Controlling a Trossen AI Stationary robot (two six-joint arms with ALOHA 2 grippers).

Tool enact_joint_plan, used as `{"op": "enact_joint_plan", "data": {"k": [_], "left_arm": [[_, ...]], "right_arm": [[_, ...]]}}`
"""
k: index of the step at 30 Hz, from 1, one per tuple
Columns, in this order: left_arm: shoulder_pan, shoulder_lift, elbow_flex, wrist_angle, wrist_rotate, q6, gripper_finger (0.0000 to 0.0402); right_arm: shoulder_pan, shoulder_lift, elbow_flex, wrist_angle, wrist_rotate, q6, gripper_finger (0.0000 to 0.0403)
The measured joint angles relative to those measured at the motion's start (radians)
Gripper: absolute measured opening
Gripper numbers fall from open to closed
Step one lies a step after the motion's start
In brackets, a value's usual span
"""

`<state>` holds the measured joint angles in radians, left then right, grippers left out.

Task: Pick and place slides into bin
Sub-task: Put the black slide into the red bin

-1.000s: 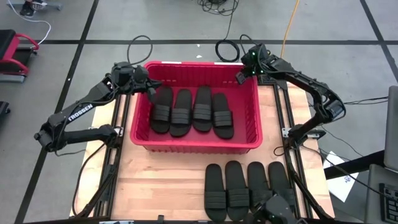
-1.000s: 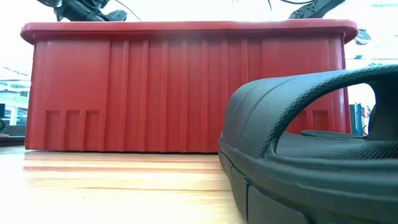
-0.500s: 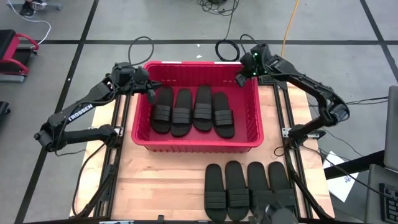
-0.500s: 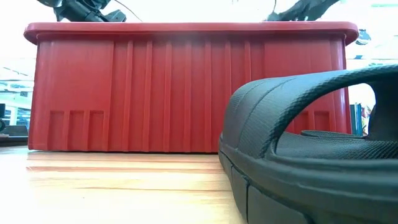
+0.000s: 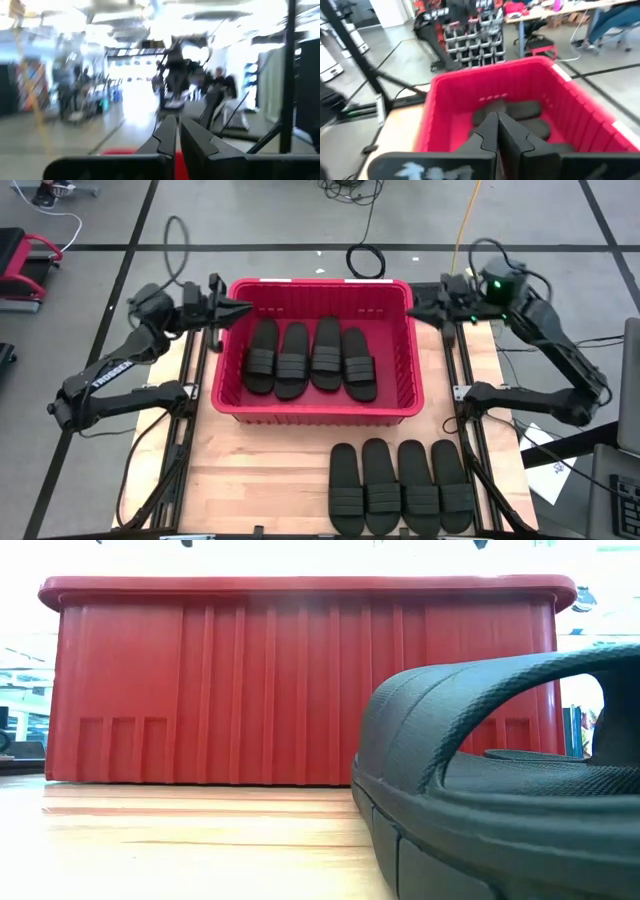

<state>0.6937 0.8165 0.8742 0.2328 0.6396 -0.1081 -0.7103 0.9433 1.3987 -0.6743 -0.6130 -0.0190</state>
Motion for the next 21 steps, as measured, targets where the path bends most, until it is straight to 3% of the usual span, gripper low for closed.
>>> {"op": "enact_joint_plan", "data": {"k": [8,12,16,18,21], "left_arm": [[-0.12,-0.076,0.0,-0.102,-0.25,-0.035,0.0026],[-0.159,-0.076,0.0,-0.154,-0.253,-0.074,0.0026],[-0.2,-0.07,0.0,-0.132,-0.254,-0.151,0.0026],[-0.218,-0.069,0.0,-0.12,-0.206,-0.204,0.0026],[-0.24,-0.07,0.0,-0.12,-0.069,-0.244,0.0026]], "right_arm": [[0.072,-0.099,-0.001,-0.167,0.006,-0.052,0.0],[0.096,-0.099,-0.001,-0.173,-0.003,-0.064,0.0],[0.124,-0.078,-0.001,-0.124,-0.124,0.034,0.0],[0.148,-0.072,-0.002,-0.116,-0.134,0.09,0.0],[0.214,-0.065,-0.003,-0.128,-0.032,0.164,0.0003]]}}
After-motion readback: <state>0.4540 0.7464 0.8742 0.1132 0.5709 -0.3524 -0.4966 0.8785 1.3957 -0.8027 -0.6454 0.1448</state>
